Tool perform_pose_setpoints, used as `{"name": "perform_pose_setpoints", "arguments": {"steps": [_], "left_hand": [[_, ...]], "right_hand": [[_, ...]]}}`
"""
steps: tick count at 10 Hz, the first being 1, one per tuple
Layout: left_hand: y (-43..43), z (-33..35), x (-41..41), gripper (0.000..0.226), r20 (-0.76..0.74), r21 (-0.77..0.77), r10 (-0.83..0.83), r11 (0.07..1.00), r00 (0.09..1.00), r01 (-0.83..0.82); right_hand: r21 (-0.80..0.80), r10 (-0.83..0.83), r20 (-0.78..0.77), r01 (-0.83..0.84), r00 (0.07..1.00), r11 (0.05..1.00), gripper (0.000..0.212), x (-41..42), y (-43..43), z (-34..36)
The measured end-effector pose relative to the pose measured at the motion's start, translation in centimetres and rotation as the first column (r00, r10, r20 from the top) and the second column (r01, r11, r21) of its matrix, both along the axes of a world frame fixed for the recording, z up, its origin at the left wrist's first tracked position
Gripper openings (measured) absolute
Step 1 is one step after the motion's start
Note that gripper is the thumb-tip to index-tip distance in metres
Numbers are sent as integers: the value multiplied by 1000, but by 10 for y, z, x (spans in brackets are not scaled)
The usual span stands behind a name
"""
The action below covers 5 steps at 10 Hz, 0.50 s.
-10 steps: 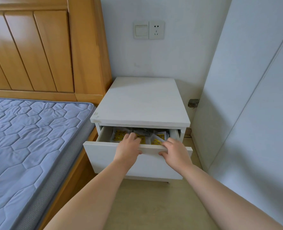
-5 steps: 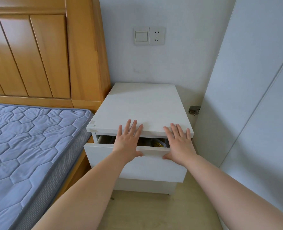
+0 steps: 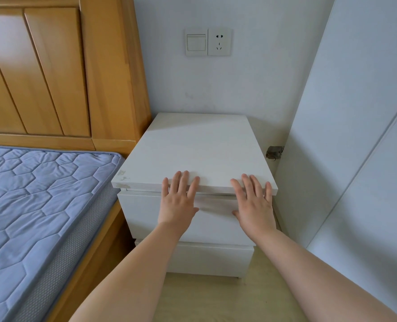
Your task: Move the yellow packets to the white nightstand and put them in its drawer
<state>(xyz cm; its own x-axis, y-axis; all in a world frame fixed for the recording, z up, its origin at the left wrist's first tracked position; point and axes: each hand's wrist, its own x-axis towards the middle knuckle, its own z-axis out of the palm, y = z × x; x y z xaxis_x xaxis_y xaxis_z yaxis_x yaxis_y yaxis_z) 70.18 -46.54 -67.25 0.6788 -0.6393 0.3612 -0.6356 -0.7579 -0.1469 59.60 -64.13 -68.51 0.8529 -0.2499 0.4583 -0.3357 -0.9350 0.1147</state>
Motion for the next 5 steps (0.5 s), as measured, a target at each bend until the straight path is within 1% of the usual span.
{"name": "perform_pose_setpoints", "arguments": {"steps": [1,2,3,4,5], "left_hand": [[-3,-9,7,100,63,-75,-29,997,998,34],[-3,-12,9,100,56,-44,-23,999,998,26],[-2,-4,3,91,-6,64,25,998,1000,-24],[-1,17,-4,84,-82,194,38,981,996,-22],[5,42,-25,81,-135,188,53,982,989,-27]], "right_hand": [[-17,0,57,1,998,1000,98,4,0,-3],[-26,-1,50,3,999,1000,100,6,-1,-6],[10,-62,-78,63,995,998,100,5,4,1],[46,-65,-258,79,964,996,86,-2,13,24],[133,-11,-337,58,942,989,83,-15,27,61]]}}
